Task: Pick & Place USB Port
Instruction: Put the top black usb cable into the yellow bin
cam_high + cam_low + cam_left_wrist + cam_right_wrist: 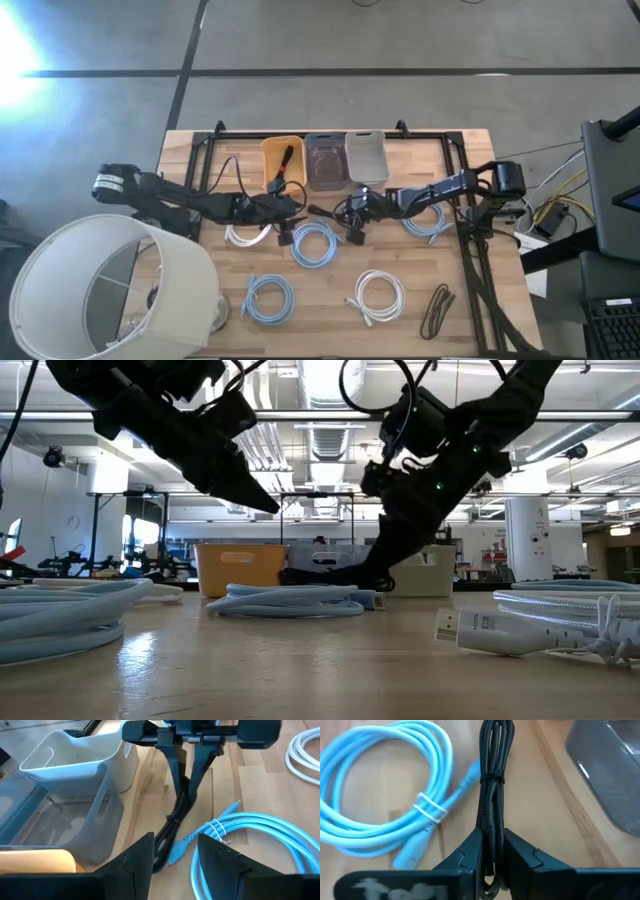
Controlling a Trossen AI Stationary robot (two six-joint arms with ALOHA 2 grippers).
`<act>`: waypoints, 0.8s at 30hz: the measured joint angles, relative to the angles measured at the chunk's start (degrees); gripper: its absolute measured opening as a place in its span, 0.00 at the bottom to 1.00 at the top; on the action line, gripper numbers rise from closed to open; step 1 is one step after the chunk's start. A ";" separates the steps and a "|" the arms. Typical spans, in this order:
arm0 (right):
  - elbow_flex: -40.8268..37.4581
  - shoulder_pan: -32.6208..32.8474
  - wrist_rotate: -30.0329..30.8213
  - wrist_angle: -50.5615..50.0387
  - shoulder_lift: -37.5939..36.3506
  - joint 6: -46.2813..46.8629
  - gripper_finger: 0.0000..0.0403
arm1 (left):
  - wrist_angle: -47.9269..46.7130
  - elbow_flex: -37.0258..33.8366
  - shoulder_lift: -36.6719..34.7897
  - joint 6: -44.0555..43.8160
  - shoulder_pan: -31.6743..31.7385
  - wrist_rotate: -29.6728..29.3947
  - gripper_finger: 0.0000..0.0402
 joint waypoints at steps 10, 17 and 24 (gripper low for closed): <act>6.43 2.37 0.23 -3.79 0.04 -0.97 0.14 | -0.09 0.00 0.59 2.76 -0.02 1.66 0.39; 8.94 3.05 0.30 -3.82 0.04 -2.20 0.14 | -0.25 0.00 0.59 3.42 0.13 1.88 0.39; 9.68 3.11 0.43 -3.92 0.04 -2.24 0.15 | -3.18 0.00 0.61 3.33 0.17 1.81 0.39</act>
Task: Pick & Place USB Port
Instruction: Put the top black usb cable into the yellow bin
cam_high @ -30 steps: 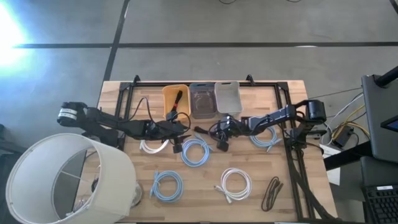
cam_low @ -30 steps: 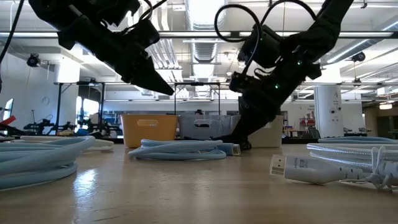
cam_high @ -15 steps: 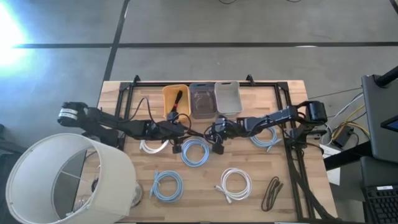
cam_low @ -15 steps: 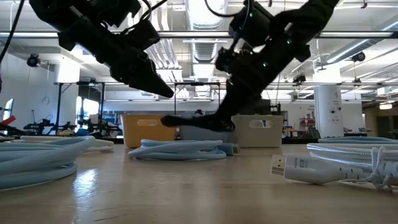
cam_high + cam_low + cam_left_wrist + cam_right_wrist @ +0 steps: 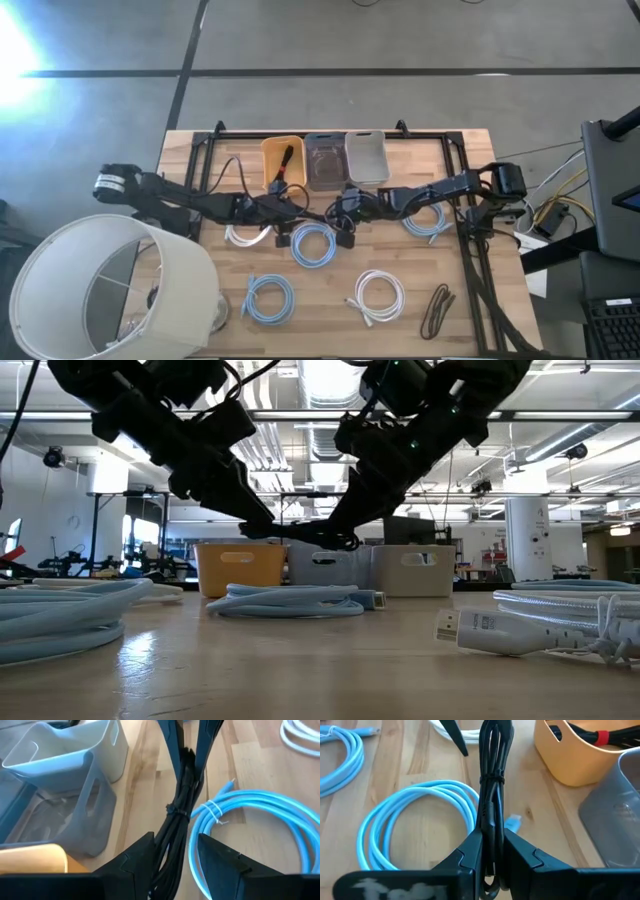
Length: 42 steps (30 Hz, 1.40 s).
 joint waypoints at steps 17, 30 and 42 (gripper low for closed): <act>2.81 0.70 -2.60 0.10 0.00 -4.52 0.15 | -1.03 -0.17 0.00 1.24 0.13 0.30 0.39; 3.31 0.68 -2.39 0.30 -0.04 -6.58 0.15 | -0.98 -0.20 0.04 3.06 0.13 0.97 0.19; 3.27 0.70 -1.10 0.15 -0.02 -7.08 0.25 | -0.81 -0.22 0.07 2.40 0.14 0.63 0.14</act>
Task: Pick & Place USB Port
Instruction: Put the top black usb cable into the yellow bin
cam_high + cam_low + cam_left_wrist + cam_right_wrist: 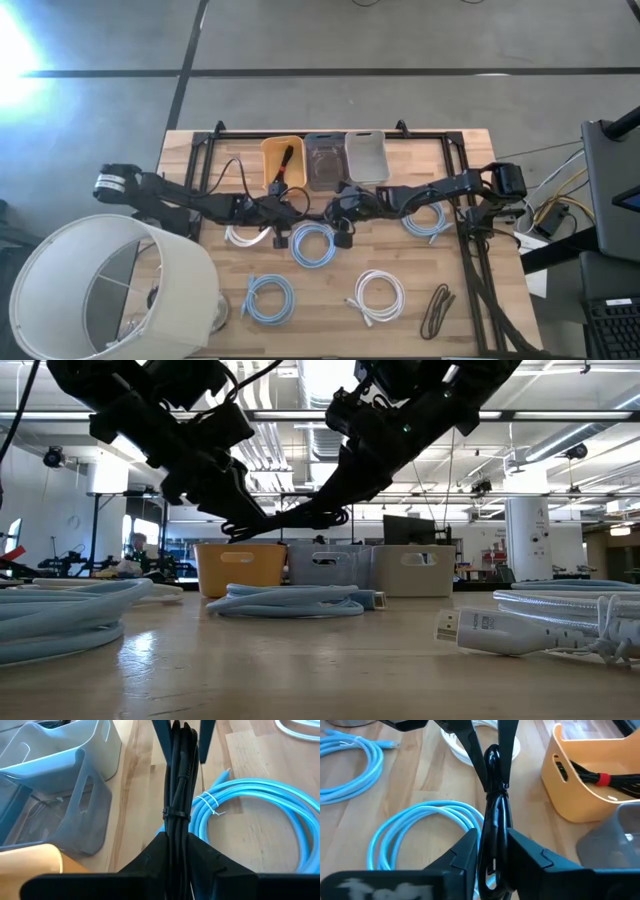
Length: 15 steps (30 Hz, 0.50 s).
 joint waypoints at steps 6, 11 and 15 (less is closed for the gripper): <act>-0.05 0.04 4.26 -2.39 -0.09 0.00 0.36 | -0.28 0.00 0.00 -1.50 0.04 0.16 0.14; -0.07 0.04 4.53 -4.83 -1.21 0.02 0.42 | -0.22 -0.09 0.00 -1.77 0.04 0.31 0.15; -0.11 0.04 4.57 -9.04 -2.78 0.20 0.44 | -0.18 -0.09 0.00 -2.65 0.04 -0.10 0.15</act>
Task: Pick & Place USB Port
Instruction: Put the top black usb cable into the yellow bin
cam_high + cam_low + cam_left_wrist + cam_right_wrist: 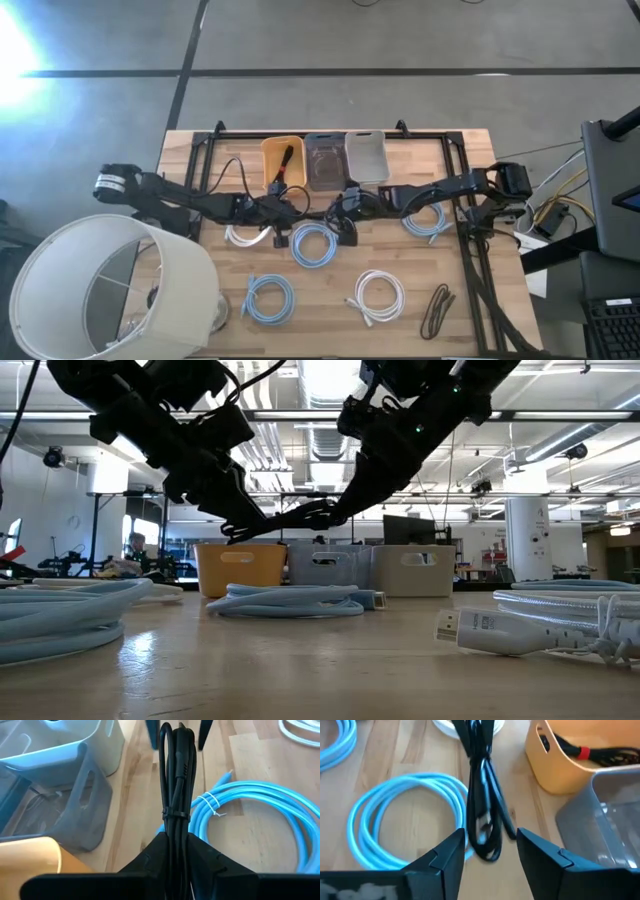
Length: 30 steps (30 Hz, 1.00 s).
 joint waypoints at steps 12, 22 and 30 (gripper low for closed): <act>-0.15 0.09 3.18 -19.12 -6.01 11.47 0.45 | 0.09 1.16 -0.02 -0.82 0.04 -12.78 0.15; -0.81 0.09 3.16 -20.12 -6.08 13.19 0.43 | -0.30 6.15 -0.09 -7.29 4.51 -24.22 0.15; -0.81 0.09 3.16 -20.12 -6.08 13.17 0.39 | -4.07 7.65 -0.09 -15.57 13.71 -22.32 0.15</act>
